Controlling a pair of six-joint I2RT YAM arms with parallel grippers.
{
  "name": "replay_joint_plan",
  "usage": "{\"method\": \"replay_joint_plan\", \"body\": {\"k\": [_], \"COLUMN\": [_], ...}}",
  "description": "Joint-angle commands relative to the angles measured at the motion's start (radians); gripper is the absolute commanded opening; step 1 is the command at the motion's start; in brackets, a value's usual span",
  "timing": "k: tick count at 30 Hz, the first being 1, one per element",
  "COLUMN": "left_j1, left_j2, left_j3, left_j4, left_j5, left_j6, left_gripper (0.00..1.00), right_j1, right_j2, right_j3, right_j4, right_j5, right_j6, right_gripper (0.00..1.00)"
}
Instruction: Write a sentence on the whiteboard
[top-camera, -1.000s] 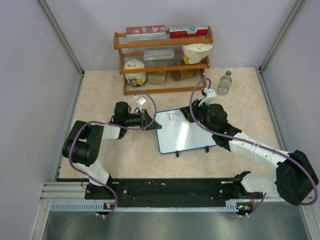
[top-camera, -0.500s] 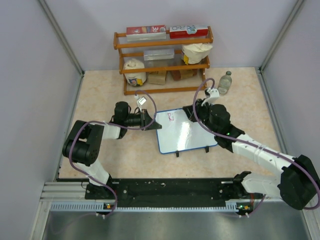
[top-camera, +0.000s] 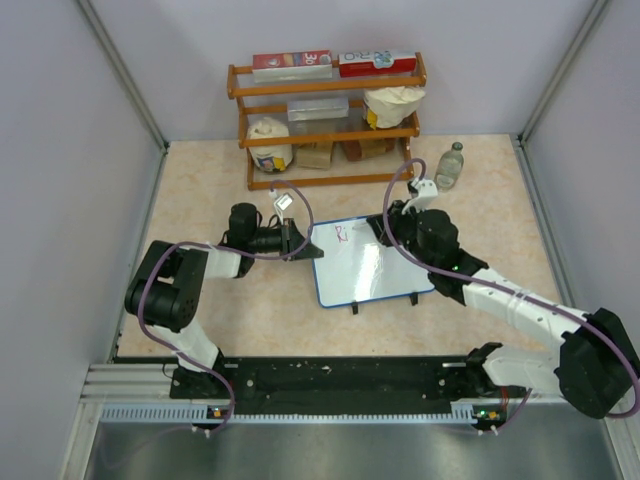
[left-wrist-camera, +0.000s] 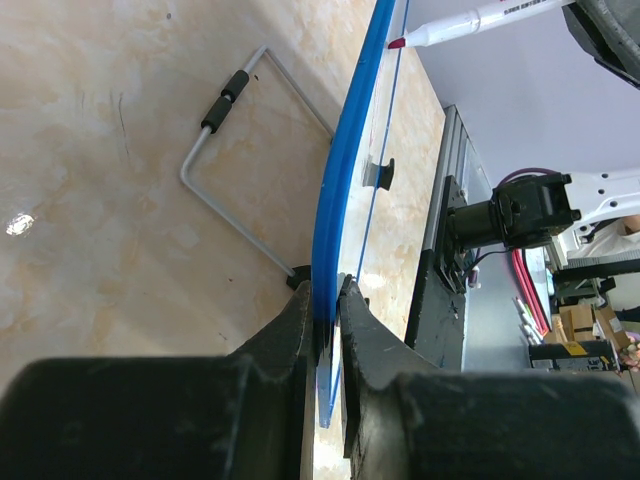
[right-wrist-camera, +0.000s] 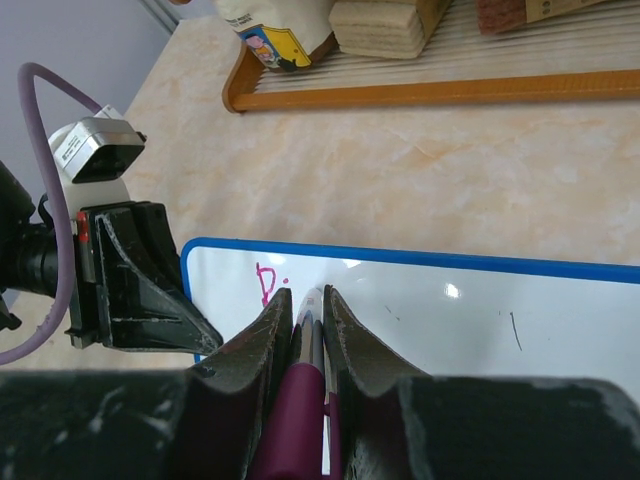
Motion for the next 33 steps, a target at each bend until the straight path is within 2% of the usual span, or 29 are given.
{"method": "replay_joint_plan", "body": {"k": [1, 17, 33], "left_j1": [-0.003, -0.003, -0.003], "left_j2": [0.025, 0.028, 0.028], "left_j3": [0.011, 0.013, 0.013], "left_j4": [-0.03, -0.03, -0.033], "left_j5": [-0.048, -0.051, -0.049], "left_j6": [0.042, 0.042, 0.042], "left_gripper": [0.0, 0.0, 0.0], "right_j1": [-0.004, -0.004, -0.005], "right_j2": [0.014, 0.03, -0.023], "right_j3": [0.005, -0.012, -0.059], "right_j4": [0.036, 0.032, 0.004], "right_j5": [-0.001, -0.052, 0.017], "right_j6": [-0.01, -0.005, 0.001], "right_gripper": [0.0, 0.0, 0.0]}}
